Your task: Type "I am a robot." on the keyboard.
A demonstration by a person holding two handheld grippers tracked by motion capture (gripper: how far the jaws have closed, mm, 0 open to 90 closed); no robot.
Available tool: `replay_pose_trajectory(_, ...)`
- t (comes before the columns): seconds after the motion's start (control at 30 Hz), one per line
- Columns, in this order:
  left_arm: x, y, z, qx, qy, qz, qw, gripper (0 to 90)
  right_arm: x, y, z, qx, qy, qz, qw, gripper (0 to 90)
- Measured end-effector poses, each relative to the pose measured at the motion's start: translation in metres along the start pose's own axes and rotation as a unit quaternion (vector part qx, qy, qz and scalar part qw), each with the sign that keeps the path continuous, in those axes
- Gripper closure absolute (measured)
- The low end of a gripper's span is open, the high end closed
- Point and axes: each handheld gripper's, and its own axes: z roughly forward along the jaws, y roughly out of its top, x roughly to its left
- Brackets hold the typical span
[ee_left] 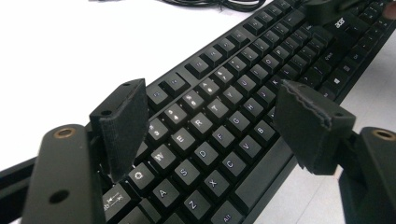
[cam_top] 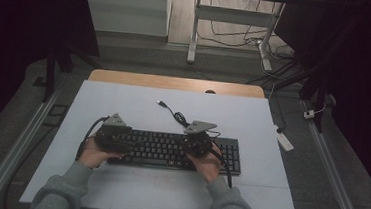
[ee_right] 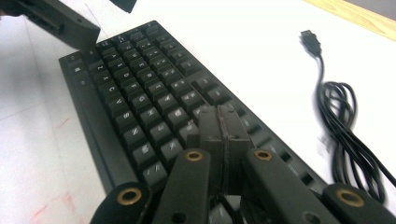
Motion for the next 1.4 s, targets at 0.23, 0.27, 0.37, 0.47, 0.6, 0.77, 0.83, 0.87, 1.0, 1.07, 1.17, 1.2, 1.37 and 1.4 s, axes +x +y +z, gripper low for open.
replay_pose_trajectory(0.23, 0.001, 0.000, 0.000, -0.004, 0.002, -0.004, 1.0000, 28.2, -0.007, -0.027, -0.034, -0.015, -0.023, 0.025, 0.9993, 74.9)
replay_pose_trajectory(0.27, 0.001, 0.000, 0.000, -0.005, 0.003, -0.007, 1.0000, 28.6, -0.007, -0.029, -0.037, -0.018, -0.027, 0.028, 0.9991, 73.1)
replay_pose_trajectory(0.37, 0.001, 0.001, 0.001, -0.008, 0.003, -0.009, 0.9999, 30.2, -0.008, -0.037, -0.051, -0.023, -0.033, 0.033, 0.9986, 69.0)
replay_pose_trajectory(0.47, 0.001, 0.001, 0.001, -0.009, 0.005, -0.010, 0.9999, 31.9, -0.008, -0.045, -0.060, -0.023, -0.045, 0.031, 0.9983, 65.6)
replay_pose_trajectory(0.6, 0.001, 0.001, 0.003, -0.009, 0.005, -0.011, 0.9999, 35.0, -0.007, -0.054, -0.067, -0.027, -0.046, 0.035, 0.9980, 63.0)
replay_pose_trajectory(0.77, 0.000, 0.002, 0.006, -0.005, 0.008, -0.006, 0.9999, 40.8, -0.006, -0.056, -0.068, -0.024, -0.050, 0.025, 0.9982, 60.8)
replay_pose_trajectory(0.83, 0.000, 0.002, 0.007, -0.004, 0.007, -0.002, 1.0000, 44.4, -0.007, -0.057, -0.068, -0.024, -0.050, 0.026, 0.9981, 60.2)
replay_pose_trajectory(0.87, -0.001, 0.002, 0.007, -0.004, 0.007, 0.000, 1.0000, 46.8, -0.007, -0.057, -0.068, -0.024, -0.050, 0.026, 0.9981, 59.9)
replay_pose_trajectory(1.0, -0.004, 0.003, 0.010, -0.002, 0.006, 0.016, 0.9999, 61.0, -0.007, -0.057, -0.068, -0.024, -0.050, 0.026, 0.9981, 59.5)
replay_pose_trajectory(1.07, -0.006, 0.003, 0.012, 0.000, 0.005, 0.023, 0.9997, 69.6, -0.007, -0.057, -0.068, -0.024, -0.048, 0.026, 0.9982, 59.4)
replay_pose_trajectory(1.17, -0.010, 0.004, 0.017, 0.006, 0.004, 0.036, 0.9993, 84.1, -0.007, -0.057, -0.068, -0.023, -0.050, 0.025, 0.9982, 59.3)
replay_pose_trajectory(1.2, -0.011, 0.004, 0.018, 0.008, 0.003, 0.039, 0.9992, 87.5, -0.007, -0.057, -0.068, -0.024, -0.049, 0.025, 0.9982, 59.3)
replay_pose_trajectory(1.37, -0.014, 0.005, 0.026, 0.022, 0.005, 0.050, 0.9985, 89.0, -0.008, -0.058, -0.068, -0.024, -0.049, 0.028, 0.9981, 59.2)
replay_pose_trajectory(1.4, -0.014, 0.005, 0.028, 0.025, 0.005, 0.050, 0.9984, 89.0, -0.008, -0.058, -0.068, -0.024, -0.049, 0.028, 0.9981, 59.2)
